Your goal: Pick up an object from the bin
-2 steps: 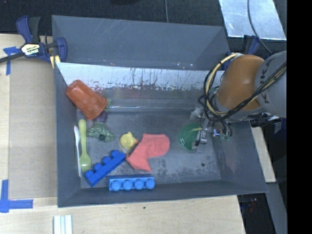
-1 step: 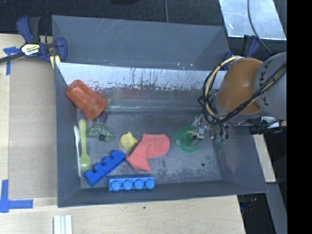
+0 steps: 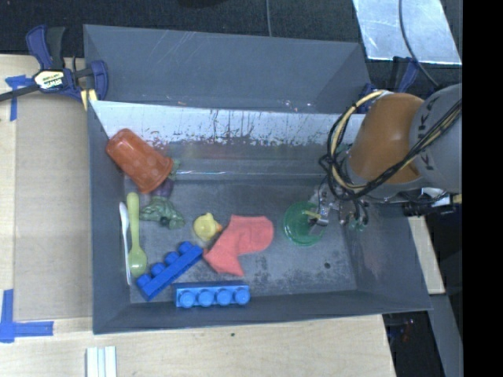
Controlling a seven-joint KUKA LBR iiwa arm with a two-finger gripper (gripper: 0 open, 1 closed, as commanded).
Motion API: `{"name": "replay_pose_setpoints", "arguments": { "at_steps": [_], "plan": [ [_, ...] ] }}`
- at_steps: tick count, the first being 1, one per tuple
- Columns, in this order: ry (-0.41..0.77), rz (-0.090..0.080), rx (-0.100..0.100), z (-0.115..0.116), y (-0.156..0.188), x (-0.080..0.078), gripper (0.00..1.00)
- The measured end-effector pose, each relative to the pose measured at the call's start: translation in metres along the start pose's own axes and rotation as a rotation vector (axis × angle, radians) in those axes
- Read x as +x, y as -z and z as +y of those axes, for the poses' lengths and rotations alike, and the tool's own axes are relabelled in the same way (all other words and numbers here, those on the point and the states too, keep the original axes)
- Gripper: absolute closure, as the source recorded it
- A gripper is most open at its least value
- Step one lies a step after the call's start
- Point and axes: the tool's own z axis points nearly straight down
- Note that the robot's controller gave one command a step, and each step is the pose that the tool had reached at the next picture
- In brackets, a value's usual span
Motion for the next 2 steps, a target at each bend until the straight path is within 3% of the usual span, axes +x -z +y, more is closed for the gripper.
{"name": "replay_pose_setpoints", "arguments": {
  "at_steps": [1,2],
  "plan": [
    [0.001,0.01,0.001,0.0,0.03,0.003,1.0],
    [0.001,-0.001,0.0,0.0,0.061,-0.001,1.0]
  ]
}}
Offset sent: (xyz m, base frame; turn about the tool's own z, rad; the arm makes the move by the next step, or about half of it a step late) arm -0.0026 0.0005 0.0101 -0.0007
